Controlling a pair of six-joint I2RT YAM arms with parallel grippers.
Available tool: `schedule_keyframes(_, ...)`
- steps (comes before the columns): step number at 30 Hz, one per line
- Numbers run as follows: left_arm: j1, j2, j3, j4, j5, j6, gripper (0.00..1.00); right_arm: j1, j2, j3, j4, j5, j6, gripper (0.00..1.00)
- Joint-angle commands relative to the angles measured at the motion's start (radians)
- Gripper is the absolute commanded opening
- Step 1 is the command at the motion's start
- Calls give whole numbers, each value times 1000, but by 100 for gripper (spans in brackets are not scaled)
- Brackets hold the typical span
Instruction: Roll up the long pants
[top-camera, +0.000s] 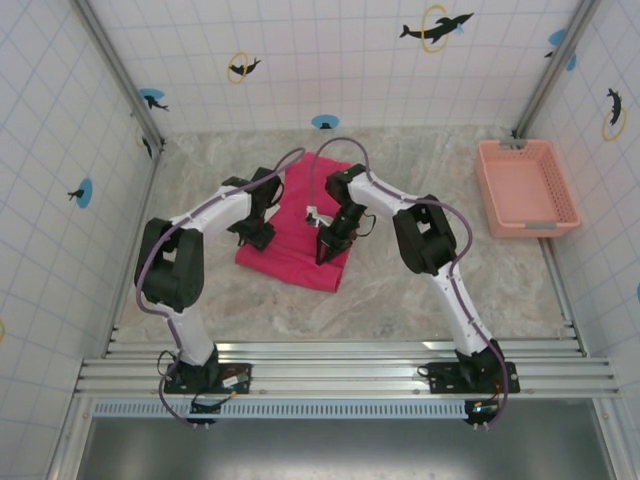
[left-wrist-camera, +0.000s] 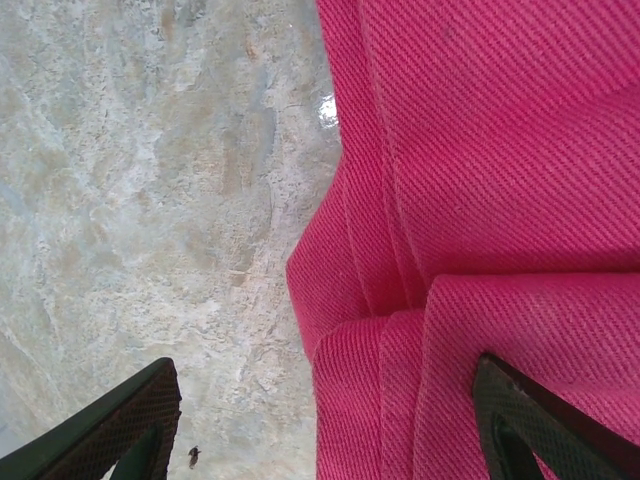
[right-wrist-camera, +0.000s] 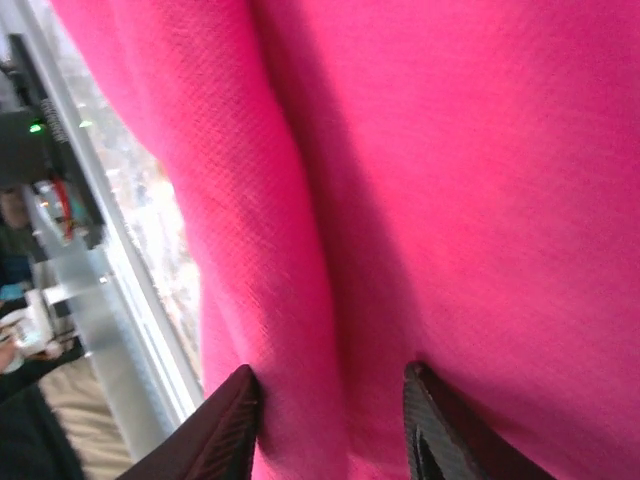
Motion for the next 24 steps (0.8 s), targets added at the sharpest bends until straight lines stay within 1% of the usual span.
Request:
schedule_keyframes(1,3,22,0,-15,-2,-18,77,-28,-139,10,-10,166,-23,45)
schedule_keyframes(2,4,25,0,-15,0,-19,77,-28,-169,2,-4,206,-30,45)
schedule_keyframes(4,3,28,2,-14,0,-14,77,-23,-235,-28,13,237,-42,45)
schedule_keyframes(7,3,31,8,-14,1,-11,77,28,-333,-113,57,293,-77,46)
schedule_keyframes(8,3,31,12,-14,1,-8,77,59,-366,-156,86,319,-90,46)
schedule_keyframes(11,6,36,26,-14,9,-5,77,183,-478,-304,215,463,-146,47)
schedule_keyframes(13,3,40,37,-17,14,0,77,260,-525,-411,318,562,-181,52)
schedule_keyframes(14,3,42,41,-18,16,5,77,300,-536,-455,360,602,-199,55)
schedule_keyframes(15,2,44,42,-18,21,7,76,325,-529,-475,377,626,-210,55)
schedule_keyframes(17,4,49,42,-24,21,16,76,353,-512,-500,415,656,-210,55)
schedule_keyframes(21,3,45,42,-18,33,26,77,412,-508,-582,562,757,-227,56)
schedule_keyframes(24,3,41,40,-14,41,34,76,437,-494,-624,650,857,-248,56)
